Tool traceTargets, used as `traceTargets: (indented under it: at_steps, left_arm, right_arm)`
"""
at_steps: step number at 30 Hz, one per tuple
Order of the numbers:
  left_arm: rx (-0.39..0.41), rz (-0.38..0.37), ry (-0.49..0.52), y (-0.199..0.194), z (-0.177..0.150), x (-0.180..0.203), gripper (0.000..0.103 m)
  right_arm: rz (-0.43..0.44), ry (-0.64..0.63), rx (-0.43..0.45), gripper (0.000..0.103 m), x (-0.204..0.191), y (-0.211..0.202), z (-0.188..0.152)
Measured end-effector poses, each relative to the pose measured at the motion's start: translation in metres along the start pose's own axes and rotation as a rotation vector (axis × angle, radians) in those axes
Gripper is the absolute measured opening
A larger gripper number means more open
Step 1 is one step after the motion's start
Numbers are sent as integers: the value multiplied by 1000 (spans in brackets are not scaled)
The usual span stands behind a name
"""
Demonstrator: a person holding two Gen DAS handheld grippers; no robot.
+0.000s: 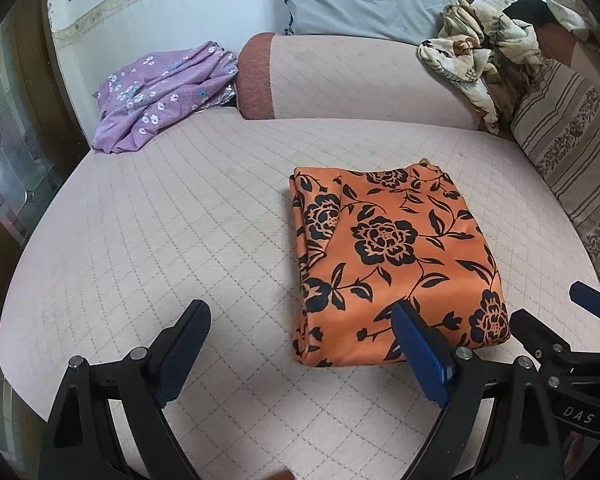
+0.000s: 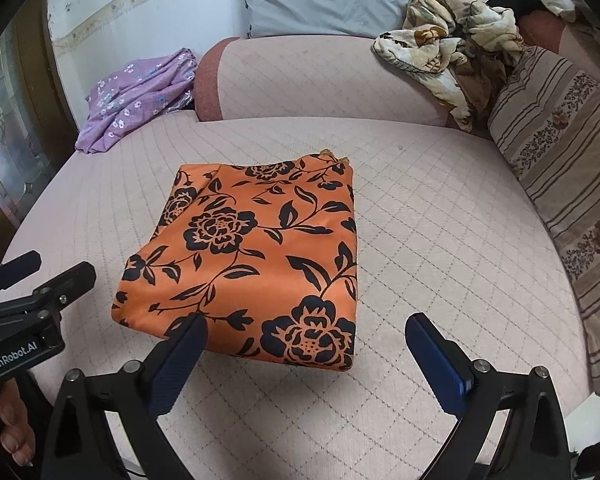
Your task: Fold small clothes
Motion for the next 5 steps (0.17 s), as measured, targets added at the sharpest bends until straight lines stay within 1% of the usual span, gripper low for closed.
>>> traceTargets:
  at_steps: [2, 5]
  left_arm:
    - [20, 0, 8, 0, 2, 1, 92]
    - [59, 26, 23, -2, 6, 5, 92]
  right_arm:
    - [0, -2, -3, 100, -1, 3, 3]
    - [-1, -3, -10, 100, -2, 7, 7]
Point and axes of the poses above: each gripper's, at about its wrist camera, not at the fingertips, and y roughly the way its jaws point, x to its right, z to its top, the point moved 1 cm from there along y, roughly the way its jaws point, and after that the axes turned 11 degrees about -x, right-handed, at the moved point
